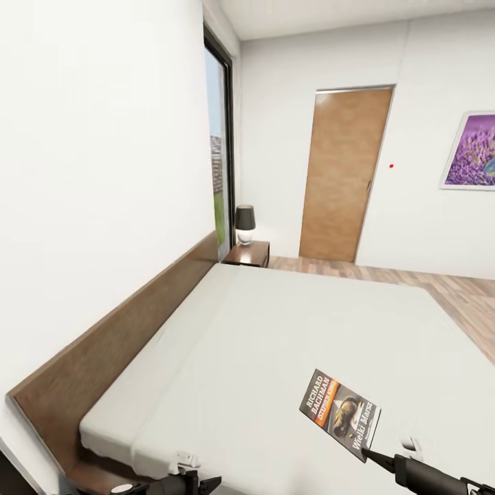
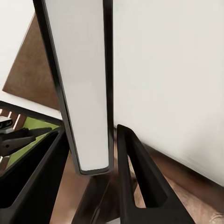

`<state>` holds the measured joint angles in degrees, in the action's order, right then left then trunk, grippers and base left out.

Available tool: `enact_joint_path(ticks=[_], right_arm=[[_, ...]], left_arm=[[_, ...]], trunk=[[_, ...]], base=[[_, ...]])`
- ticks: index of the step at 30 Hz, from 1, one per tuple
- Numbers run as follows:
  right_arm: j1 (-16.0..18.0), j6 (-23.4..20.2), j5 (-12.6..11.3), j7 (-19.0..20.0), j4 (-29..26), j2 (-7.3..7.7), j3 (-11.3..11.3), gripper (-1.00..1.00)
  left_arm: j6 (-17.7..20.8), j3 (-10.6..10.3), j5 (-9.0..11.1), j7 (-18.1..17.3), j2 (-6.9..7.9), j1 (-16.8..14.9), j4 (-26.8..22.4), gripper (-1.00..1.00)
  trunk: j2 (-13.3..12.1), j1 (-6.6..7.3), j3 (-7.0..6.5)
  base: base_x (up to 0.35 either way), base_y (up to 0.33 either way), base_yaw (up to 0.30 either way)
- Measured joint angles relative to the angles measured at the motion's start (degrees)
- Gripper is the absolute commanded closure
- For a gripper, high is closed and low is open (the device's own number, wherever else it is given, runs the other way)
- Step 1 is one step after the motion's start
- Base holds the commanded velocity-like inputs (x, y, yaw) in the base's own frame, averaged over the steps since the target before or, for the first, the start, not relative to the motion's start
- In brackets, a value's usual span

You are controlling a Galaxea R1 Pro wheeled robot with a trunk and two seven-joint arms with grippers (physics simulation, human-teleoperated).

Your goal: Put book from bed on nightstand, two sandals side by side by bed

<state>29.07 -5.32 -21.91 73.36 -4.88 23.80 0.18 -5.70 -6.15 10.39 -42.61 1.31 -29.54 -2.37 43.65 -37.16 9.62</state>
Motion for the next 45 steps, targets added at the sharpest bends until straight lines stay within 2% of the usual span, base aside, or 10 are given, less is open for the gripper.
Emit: enact_joint_path(ticks=[13, 17, 23, 29, 45], right_arm=[[0.02, 0.0, 0.09, -0.41, 0.08, -0.08, 0.09, 1.0], [0.04, -0.01, 0.08, -0.32, 0.08, -0.09, 0.04, 1.0], [0.03, -0.01, 0.11, -0.28, 0.09, -0.09, 0.24, 1.0], [0.01, 0.0, 0.06, -0.32, 0.07, -0.09, -0.02, 1.0], [0.04, -0.01, 0.11, -0.35, 0.08, -0.09, 0.17, 1.0]], left_arm=[[0.0, -0.03, 0.0, -0.01, -0.02, 0.04, -0.01, -1.0], [0.02, -0.03, -0.07, 0.03, -0.85, 0.02, -0.01, -1.0], [0.03, -0.04, -0.08, 0.02, -1.19, 0.05, -0.01, -1.0], [0.01, -0.02, -0.08, 0.02, -1.22, 0.02, -0.01, -1.0], [0.03, -0.02, -0.09, 0.02, -1.23, 0.03, 0.35, -1.0]], trunk=[[0.0, 0.0, -0.27], [0.0, 0.0, -0.36], [0.0, 0.0, -0.49], [0.0, 0.0, -0.62], [0.0, 0.0, -0.96]], base=[[0.0, -0.002, 0.248], [0.0, -0.07, 0.262], [0.0, -0.055, 0.262], [0.0, -0.147, 0.262], [0.0, -0.005, 0.26]])
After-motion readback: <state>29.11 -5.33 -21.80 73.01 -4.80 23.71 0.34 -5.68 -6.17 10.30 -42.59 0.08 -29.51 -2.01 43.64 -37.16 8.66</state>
